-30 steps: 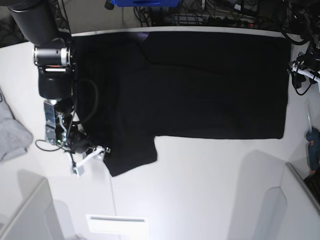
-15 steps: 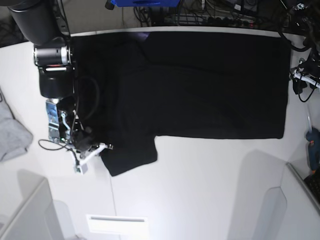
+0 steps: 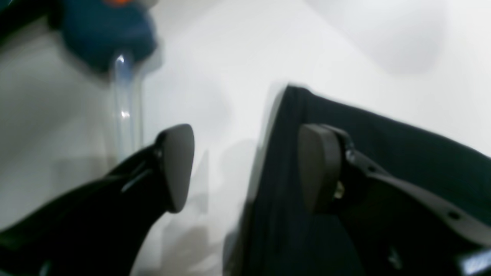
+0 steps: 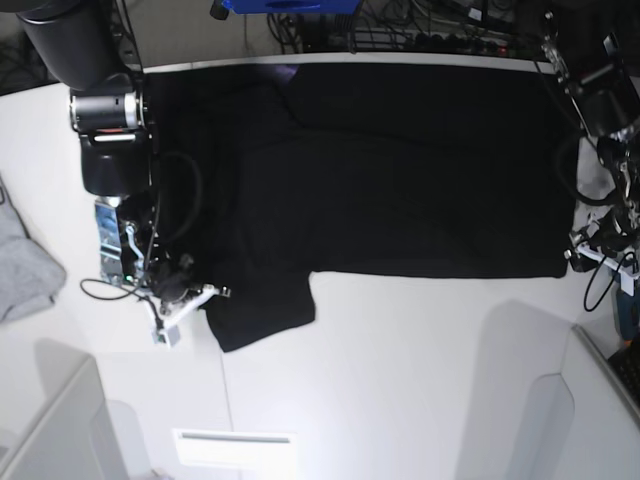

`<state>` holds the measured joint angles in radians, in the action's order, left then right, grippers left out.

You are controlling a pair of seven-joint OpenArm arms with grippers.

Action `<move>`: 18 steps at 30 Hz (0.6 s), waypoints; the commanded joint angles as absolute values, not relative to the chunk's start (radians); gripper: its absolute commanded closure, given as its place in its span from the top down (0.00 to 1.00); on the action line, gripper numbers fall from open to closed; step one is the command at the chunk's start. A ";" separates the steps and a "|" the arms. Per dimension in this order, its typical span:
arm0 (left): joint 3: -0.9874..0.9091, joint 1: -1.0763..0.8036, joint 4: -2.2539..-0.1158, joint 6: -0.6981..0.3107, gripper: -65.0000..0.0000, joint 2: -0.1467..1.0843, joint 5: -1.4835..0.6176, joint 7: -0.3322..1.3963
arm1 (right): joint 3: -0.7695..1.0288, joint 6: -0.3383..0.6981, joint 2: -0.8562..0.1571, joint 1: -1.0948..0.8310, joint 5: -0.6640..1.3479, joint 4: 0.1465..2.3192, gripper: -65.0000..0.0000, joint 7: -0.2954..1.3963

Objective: Fold the T-shirt properly

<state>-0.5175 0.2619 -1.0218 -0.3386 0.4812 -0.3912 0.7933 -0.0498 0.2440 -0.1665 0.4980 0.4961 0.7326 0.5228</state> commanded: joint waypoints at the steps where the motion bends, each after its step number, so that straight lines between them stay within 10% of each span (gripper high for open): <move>1: -0.522 0.309 -1.004 -0.334 0.63 0.506 -0.367 0.773 | -0.048 0.239 -0.174 0.516 0.492 0.742 0.00 0.542; 18: -0.392 0.515 -0.711 -0.329 0.63 0.463 -0.272 0.631 | -0.048 0.239 -0.174 0.519 0.492 0.743 0.00 0.539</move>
<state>-0.3885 0.4866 -0.6968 -0.3286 0.4416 -0.2630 0.6487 -0.0498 0.2440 -0.1677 0.4980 0.4969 0.7334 0.5262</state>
